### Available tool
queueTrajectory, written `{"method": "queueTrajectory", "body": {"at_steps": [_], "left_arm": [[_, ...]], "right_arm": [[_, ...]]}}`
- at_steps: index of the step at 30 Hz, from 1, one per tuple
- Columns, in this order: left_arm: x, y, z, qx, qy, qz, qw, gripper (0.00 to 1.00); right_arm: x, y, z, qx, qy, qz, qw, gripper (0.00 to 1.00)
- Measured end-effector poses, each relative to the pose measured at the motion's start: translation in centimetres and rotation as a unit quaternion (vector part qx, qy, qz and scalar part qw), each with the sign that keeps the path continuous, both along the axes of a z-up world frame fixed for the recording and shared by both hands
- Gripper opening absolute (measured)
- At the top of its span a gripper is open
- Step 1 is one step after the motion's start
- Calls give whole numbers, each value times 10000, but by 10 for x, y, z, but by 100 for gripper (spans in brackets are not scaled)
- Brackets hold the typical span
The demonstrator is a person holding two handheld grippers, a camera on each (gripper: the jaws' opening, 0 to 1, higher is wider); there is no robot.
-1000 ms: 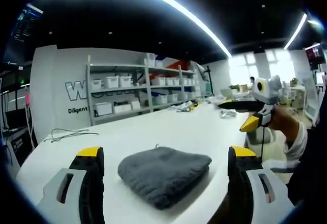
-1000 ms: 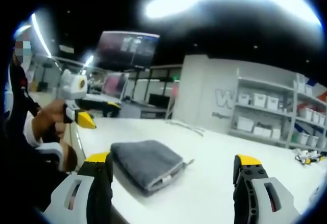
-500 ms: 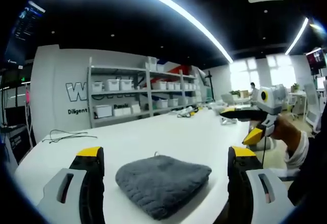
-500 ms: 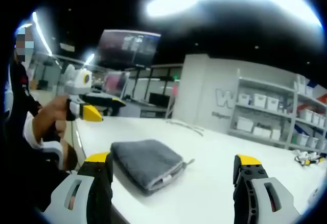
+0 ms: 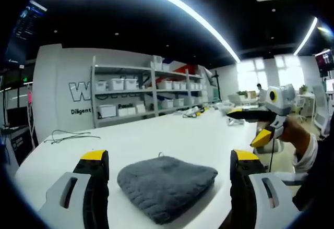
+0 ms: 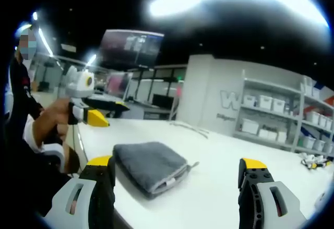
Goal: Open the folded towel by lifting each exposed corner and separating the folded layers until the towel lies flat within the target outline without major curled edges
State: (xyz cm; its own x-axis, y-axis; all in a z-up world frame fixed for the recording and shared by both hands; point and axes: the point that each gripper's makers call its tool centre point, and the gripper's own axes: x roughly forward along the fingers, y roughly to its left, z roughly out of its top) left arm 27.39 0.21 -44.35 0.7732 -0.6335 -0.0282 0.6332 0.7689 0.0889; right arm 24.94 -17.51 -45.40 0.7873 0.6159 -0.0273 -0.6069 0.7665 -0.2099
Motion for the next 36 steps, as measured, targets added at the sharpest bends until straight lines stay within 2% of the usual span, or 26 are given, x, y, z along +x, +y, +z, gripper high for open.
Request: {"method": "queueTrajectory", "body": {"at_steps": [11,18,36], "left_arm": [[1,-8,-6,107,16,-60,9999,96],[4,-10,-5,-35,-4,-29,10000,99],[7,-23,-14,127,33,-141,9998,99]], "right_arm": [[1,-1,-1,-20,10,-14,10000,100],[2,-3,-3,6,38,-24,10000,100],[3,-3,-3,-5,50,-19,10000,100]]}}
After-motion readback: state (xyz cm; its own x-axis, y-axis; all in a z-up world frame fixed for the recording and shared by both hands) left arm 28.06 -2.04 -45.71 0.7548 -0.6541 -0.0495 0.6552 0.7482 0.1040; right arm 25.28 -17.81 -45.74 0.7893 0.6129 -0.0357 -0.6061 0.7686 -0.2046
